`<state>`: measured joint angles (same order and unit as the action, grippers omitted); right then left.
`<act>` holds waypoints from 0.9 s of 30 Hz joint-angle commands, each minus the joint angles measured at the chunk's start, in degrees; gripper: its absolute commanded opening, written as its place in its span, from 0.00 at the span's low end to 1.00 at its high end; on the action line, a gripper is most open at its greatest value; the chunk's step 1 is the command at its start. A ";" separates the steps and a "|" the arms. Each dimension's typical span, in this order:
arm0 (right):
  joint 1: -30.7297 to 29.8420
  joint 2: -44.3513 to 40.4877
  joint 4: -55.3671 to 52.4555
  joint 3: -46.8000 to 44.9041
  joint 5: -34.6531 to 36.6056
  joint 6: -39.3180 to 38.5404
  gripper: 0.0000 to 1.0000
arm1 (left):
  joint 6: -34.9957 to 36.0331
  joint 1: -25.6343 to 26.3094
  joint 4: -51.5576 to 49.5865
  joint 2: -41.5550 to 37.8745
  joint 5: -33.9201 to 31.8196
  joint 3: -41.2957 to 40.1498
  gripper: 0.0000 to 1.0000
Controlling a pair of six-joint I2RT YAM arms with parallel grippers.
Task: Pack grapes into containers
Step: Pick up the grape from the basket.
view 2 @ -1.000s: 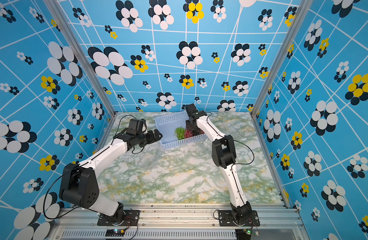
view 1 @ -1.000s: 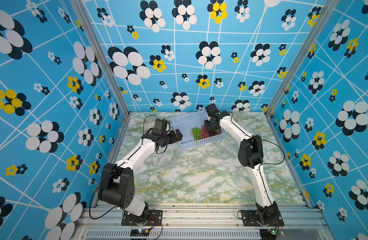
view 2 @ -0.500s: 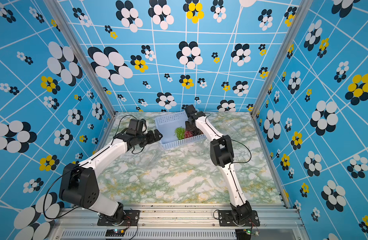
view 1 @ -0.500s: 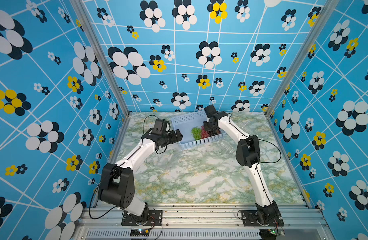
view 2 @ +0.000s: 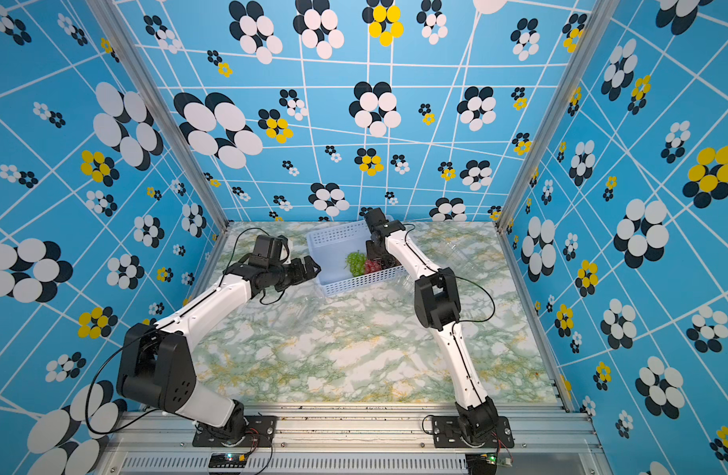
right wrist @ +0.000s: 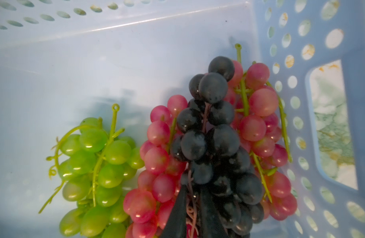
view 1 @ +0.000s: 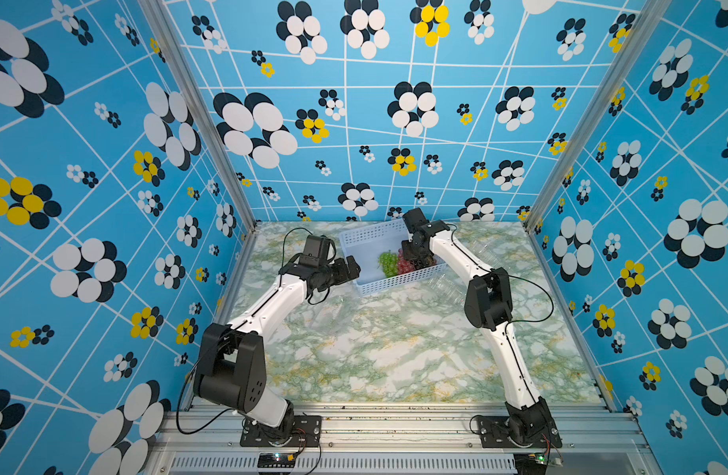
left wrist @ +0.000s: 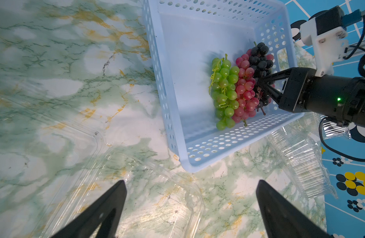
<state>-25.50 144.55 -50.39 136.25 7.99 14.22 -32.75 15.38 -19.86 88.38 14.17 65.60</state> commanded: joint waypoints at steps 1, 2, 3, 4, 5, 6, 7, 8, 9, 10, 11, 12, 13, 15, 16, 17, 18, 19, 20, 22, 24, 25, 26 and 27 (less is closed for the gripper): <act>-0.30 1.76 -1.65 1.51 -0.11 0.61 0.15 | 1.34 -0.46 -1.64 -2.15 0.42 -1.52 0.99; -0.33 1.87 -1.73 1.50 -0.10 0.59 0.15 | 1.37 -0.44 -1.59 -2.32 0.42 -1.62 1.00; -0.33 1.94 -1.73 1.42 -0.08 0.58 0.15 | 1.37 -0.43 -1.59 -2.42 0.37 -1.71 1.00; -0.39 2.01 -1.73 1.46 0.01 0.63 0.15 | 1.37 -0.43 -1.60 -2.53 0.39 -1.86 0.99; -0.30 2.05 -1.73 1.41 0.01 0.62 0.15 | 1.35 -0.45 -1.67 -2.66 0.25 -2.02 1.00; -0.30 2.09 -1.66 1.43 0.08 0.57 0.14 | 1.38 -0.50 -1.67 -2.75 0.24 -2.10 1.00; -0.30 2.19 -1.64 1.48 0.00 0.48 0.15 | 1.30 -0.51 -1.65 -2.83 0.24 -2.26 1.00; -0.31 2.30 -1.57 1.48 -0.05 0.46 0.15 | 1.32 -0.52 -1.68 -2.92 0.24 -2.24 1.00; -0.40 2.38 -1.60 1.47 -0.11 0.47 0.15 | 1.35 -0.53 -1.68 -3.01 0.24 -2.25 0.99; -0.43 2.43 -1.55 1.43 -0.19 0.46 0.15 | 1.46 -0.62 -1.76 -3.03 0.24 -2.32 0.99; -0.42 2.54 -1.55 1.45 -0.13 0.53 0.13 | 1.44 -0.62 -1.84 -2.99 0.24 -2.28 0.99; -0.43 2.57 -1.55 1.40 -0.09 0.55 0.10 | 1.42 -0.66 -1.85 -3.12 0.25 -2.27 1.00; -0.43 2.58 -1.56 1.47 -0.05 0.60 0.08 | 1.46 -0.70 -1.80 -3.20 0.25 -2.25 1.00; -0.52 2.33 -1.41 1.45 0.05 0.75 0.06 | 1.45 -0.78 -1.92 -3.39 0.27 -2.26 0.99; -0.52 2.23 -1.35 1.41 0.10 0.81 0.05 | 1.42 -0.79 -2.02 -3.54 0.25 -2.26 1.00; -0.52 1.94 -1.29 1.52 0.15 0.85 0.03 | 1.45 -0.87 -2.08 -3.64 0.26 -2.29 1.00; -0.50 1.66 -1.21 1.52 0.28 0.91 0.01 | 1.43 -0.97 -2.18 -3.78 0.27 -2.29 1.00; -0.50 1.28 -1.12 1.52 0.44 1.10 0.00 | 1.45 -1.08 -2.28 -3.88 0.30 -2.26 0.99; -0.52 0.75 -1.03 1.55 0.42 1.23 0.00 | 1.46 -1.19 -2.36 -4.08 0.41 -2.23 0.99; -0.52 -0.23 -0.98 1.61 0.19 1.39 0.00 | 1.22 -1.53 -2.36 -4.67 0.55 -2.67 1.00; -0.52 -1.29 -0.94 1.95 -0.24 1.68 0.00 | 0.88 -2.17 -2.13 -5.29 1.13 -3.27 1.00; -0.53 -1.79 -1.00 2.22 -0.57 1.83 0.00 | 0.69 -2.62 -2.03 -5.56 1.65 -3.61 1.00; -0.52 -2.15 -1.19 2.62 -0.74 2.02 0.00 | 0.24 -3.39 -1.85 -5.88 2.29 -4.04 1.00; -0.52 -2.49 -1.50 3.08 -0.97 2.00 0.00 | -0.23 -4.02 -1.64 -6.14 3.08 -4.45 0.99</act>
<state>-25.61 145.36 -50.54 136.86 7.97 15.14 -32.38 13.04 -20.99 84.03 15.20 62.61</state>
